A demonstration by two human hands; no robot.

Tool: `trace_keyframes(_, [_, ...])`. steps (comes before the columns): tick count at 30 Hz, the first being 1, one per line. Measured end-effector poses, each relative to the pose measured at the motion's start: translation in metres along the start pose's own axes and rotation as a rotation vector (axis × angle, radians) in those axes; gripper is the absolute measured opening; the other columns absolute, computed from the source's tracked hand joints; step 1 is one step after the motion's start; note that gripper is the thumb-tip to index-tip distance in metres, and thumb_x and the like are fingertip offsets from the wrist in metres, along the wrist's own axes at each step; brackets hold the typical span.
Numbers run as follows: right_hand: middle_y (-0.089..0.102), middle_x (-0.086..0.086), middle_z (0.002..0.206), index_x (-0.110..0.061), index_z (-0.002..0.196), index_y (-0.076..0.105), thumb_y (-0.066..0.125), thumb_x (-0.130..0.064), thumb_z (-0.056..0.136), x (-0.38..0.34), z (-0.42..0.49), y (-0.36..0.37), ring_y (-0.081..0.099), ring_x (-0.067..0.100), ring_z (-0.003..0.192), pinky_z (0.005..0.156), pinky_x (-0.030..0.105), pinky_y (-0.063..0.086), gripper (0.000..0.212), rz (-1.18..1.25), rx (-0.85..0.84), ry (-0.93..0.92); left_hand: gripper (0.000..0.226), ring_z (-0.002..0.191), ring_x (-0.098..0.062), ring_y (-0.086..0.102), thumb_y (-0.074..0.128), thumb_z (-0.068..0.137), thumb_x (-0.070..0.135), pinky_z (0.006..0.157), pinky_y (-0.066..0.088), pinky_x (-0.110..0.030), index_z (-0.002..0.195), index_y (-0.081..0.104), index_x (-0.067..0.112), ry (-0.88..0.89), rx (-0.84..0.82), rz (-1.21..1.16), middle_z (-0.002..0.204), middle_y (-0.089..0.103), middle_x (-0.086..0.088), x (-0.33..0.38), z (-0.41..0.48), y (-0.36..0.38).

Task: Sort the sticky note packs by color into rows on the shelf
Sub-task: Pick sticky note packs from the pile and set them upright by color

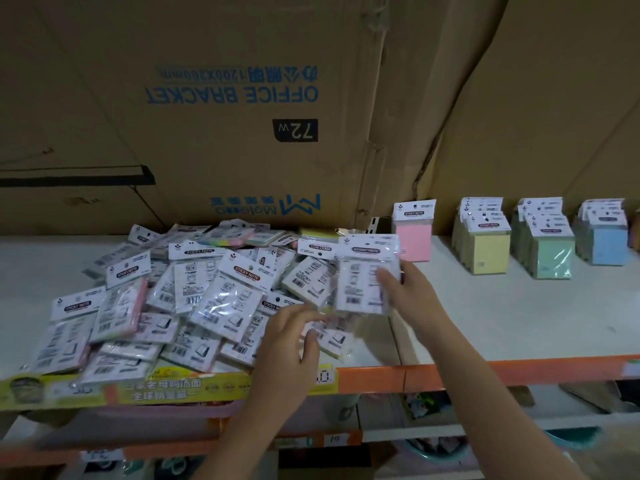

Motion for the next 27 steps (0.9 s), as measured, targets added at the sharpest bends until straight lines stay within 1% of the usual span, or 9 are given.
trace_keyframes(2, [0.07, 0.009, 0.12, -0.01, 0.125, 0.061, 0.053, -0.023, 0.101, 0.01, 0.018, -0.013, 0.067, 0.026, 0.107, 0.098, 0.049, 0.052, 0.029, -0.03, -0.038, 0.109, 0.027, 0.122, -0.007, 0.044, 0.05, 0.099, 0.017, 0.1, 0.047, -0.035, 0.125, 0.06, 0.021, -0.016, -0.052, 0.067, 0.13, 0.046, 0.008, -0.001, 0.008, 0.005])
trace_keyframes(5, [0.069, 0.009, 0.122, -0.01, 0.125, 0.06, 0.055, -0.027, 0.099, 0.023, 0.04, -0.011, 0.066, 0.026, 0.106, 0.099, 0.044, 0.051, 0.031, -0.17, -0.093, 0.245, 0.03, 0.124, -0.014, 0.044, 0.052, 0.099, 0.018, 0.103, 0.044, -0.036, 0.129, 0.057, 0.021, -0.056, -0.134, 0.146, 0.136, 0.042, 0.004, -0.002, 0.016, 0.017])
trace_keyframes(8, [0.066, 0.006, 0.115, -0.013, 0.126, 0.053, 0.059, -0.03, 0.096, 0.023, 0.053, -0.001, 0.066, 0.023, 0.096, 0.081, 0.036, 0.052, 0.035, -0.171, -0.089, 0.234, 0.031, 0.122, -0.017, 0.046, 0.057, 0.096, 0.02, 0.103, 0.045, -0.036, 0.126, 0.057, 0.027, -0.058, -0.157, 0.195, 0.137, 0.037, 0.003, -0.003, 0.014, 0.026])
trace_keyframes(10, [0.064, 0.003, 0.104, -0.017, 0.115, 0.05, 0.061, -0.03, 0.093, 0.02, 0.06, 0.002, 0.064, 0.016, 0.083, 0.067, 0.031, 0.051, 0.028, -0.179, -0.095, 0.228, 0.031, 0.126, -0.015, 0.042, 0.058, 0.096, 0.024, 0.105, 0.044, -0.035, 0.126, 0.055, 0.029, -0.052, -0.152, 0.234, 0.137, 0.034, 0.005, -0.005, 0.014, 0.029])
trace_keyframes(13, [0.069, 0.002, 0.096, -0.019, 0.095, 0.054, 0.066, -0.029, 0.089, 0.019, 0.065, 0.003, 0.068, 0.016, 0.08, 0.059, 0.028, 0.052, 0.017, -0.123, -0.112, 0.279, 0.027, 0.115, -0.017, 0.05, 0.059, 0.096, 0.027, 0.092, 0.05, -0.033, 0.123, 0.058, 0.021, -0.045, -0.109, 0.274, 0.128, 0.042, 0.001, -0.005, 0.018, 0.028])
trace_keyframes(17, [0.076, 0.008, 0.095, -0.013, 0.1, 0.06, 0.069, -0.021, 0.087, 0.026, 0.062, 0.0, 0.075, 0.018, 0.077, 0.067, 0.033, 0.059, 0.018, 0.077, -0.121, 0.299, 0.023, 0.102, -0.021, 0.053, 0.065, 0.091, 0.029, 0.074, 0.047, -0.03, 0.108, 0.064, 0.013, 0.081, 0.052, 0.459, 0.107, 0.054, -0.003, 0.008, 0.038, 0.018])
trace_keyframes(20, [0.071, 0.006, 0.106, -0.016, 0.12, 0.045, 0.068, -0.023, 0.09, 0.031, 0.056, -0.01, 0.073, 0.025, 0.09, 0.082, 0.046, 0.06, 0.038, 0.23, -0.058, 0.288, 0.042, 0.116, -0.024, 0.045, 0.061, 0.089, 0.046, 0.086, 0.044, -0.036, 0.119, 0.057, 0.018, 0.062, 0.024, 0.586, 0.123, 0.052, -0.005, 0.013, 0.063, 0.016])
trace_keyframes(23, [0.067, 0.005, 0.112, -0.023, 0.128, 0.038, 0.066, -0.021, 0.094, 0.039, 0.046, -0.027, 0.073, 0.025, 0.091, 0.077, 0.046, 0.061, 0.044, 0.292, -0.011, 0.233, 0.072, 0.141, -0.034, 0.025, 0.054, 0.087, 0.065, 0.108, 0.034, -0.046, 0.14, 0.039, 0.018, -0.098, -0.205, 0.741, 0.154, 0.029, -0.015, 0.006, 0.085, 0.027])
trace_keyframes(27, [0.069, 0.005, 0.109, -0.031, 0.131, 0.036, 0.069, -0.019, 0.092, 0.053, 0.03, -0.044, 0.074, 0.025, 0.09, 0.079, 0.051, 0.061, 0.052, 0.36, 0.025, 0.25, 0.077, 0.134, -0.037, 0.032, 0.054, 0.084, 0.068, 0.105, 0.035, -0.048, 0.14, 0.038, 0.018, -0.154, -0.283, 0.857, 0.146, 0.038, -0.016, 0.007, 0.092, 0.04])
Point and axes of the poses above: each hand's wrist, its own z-axis towards the middle knuckle, its own y-axis out of the palm, x = y × z, the point moved 3 cm from there along z, towards the middle knuckle
